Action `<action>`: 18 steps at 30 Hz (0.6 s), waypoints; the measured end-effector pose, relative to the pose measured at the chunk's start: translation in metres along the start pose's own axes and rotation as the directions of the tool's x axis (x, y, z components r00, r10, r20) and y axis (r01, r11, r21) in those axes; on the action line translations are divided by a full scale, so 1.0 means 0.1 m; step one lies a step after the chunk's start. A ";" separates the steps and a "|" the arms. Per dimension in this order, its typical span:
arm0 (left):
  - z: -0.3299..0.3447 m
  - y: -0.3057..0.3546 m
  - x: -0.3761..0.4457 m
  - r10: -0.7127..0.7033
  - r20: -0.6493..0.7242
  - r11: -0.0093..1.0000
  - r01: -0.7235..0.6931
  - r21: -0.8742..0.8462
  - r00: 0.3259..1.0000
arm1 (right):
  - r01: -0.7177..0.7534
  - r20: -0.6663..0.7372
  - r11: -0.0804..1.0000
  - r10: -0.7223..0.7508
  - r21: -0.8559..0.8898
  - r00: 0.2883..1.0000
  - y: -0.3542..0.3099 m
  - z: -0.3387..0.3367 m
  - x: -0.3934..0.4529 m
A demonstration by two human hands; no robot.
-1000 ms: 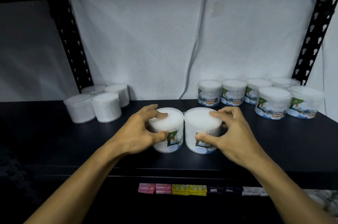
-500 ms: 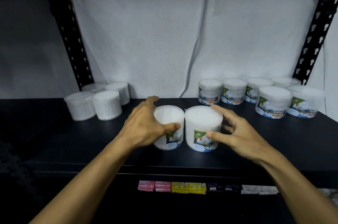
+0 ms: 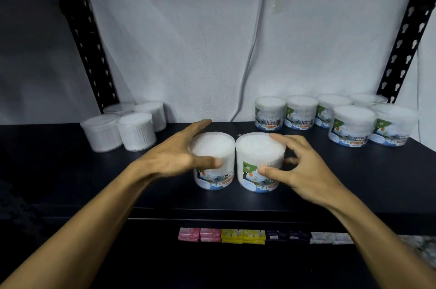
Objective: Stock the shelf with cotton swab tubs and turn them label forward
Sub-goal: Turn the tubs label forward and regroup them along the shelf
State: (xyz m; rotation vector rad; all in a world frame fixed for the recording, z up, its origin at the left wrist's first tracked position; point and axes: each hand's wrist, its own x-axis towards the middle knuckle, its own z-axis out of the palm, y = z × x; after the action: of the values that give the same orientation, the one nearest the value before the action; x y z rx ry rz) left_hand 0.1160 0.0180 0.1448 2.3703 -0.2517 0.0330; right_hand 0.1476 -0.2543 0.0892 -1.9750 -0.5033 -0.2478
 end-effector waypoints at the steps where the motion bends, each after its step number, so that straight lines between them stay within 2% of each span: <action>1: 0.04 0.04 -0.01 -0.021 -0.087 0.999 0.024 0.032 0.996 | 0.001 0.008 1.000 -0.001 -0.004 1.000 -0.01 -0.01 0.01; 4: 0.18 0.16 -0.05 -0.071 -0.296 0.985 0.113 0.128 0.953 | -0.014 0.104 0.999 0.009 0.038 0.995 -0.02 -0.08 0.04; 6: 0.26 0.19 -0.05 -0.092 -0.357 0.975 0.156 0.155 0.930 | -0.027 0.196 0.987 -0.005 0.161 0.981 -0.03 -0.12 0.06; 8: 0.28 0.16 -0.03 -0.103 -0.393 0.979 0.163 0.121 0.914 | -0.024 0.230 0.975 -0.028 0.222 0.973 -0.04 -0.14 0.09; 10: 0.25 0.11 0.00 -0.109 -0.363 0.989 0.137 0.053 0.925 | -0.023 0.215 0.976 -0.025 0.216 0.976 -0.04 -0.15 0.10; 14: 0.17 -0.01 0.03 -0.065 -0.206 0.994 0.046 -0.096 0.976 | -0.017 0.128 0.989 -0.002 0.146 0.992 -0.04 -0.12 0.10; 18: 0.07 -0.08 0.04 -0.009 -0.077 0.983 -0.005 -0.181 0.997 | -0.002 0.060 0.998 -0.002 0.070 0.998 -0.02 -0.04 0.08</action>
State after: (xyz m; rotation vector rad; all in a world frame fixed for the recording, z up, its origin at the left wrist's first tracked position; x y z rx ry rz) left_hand 0.1209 0.0185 0.1347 2.1828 -0.2058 0.0963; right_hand 0.1541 -0.2551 0.0952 -1.9183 -0.5442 -0.1686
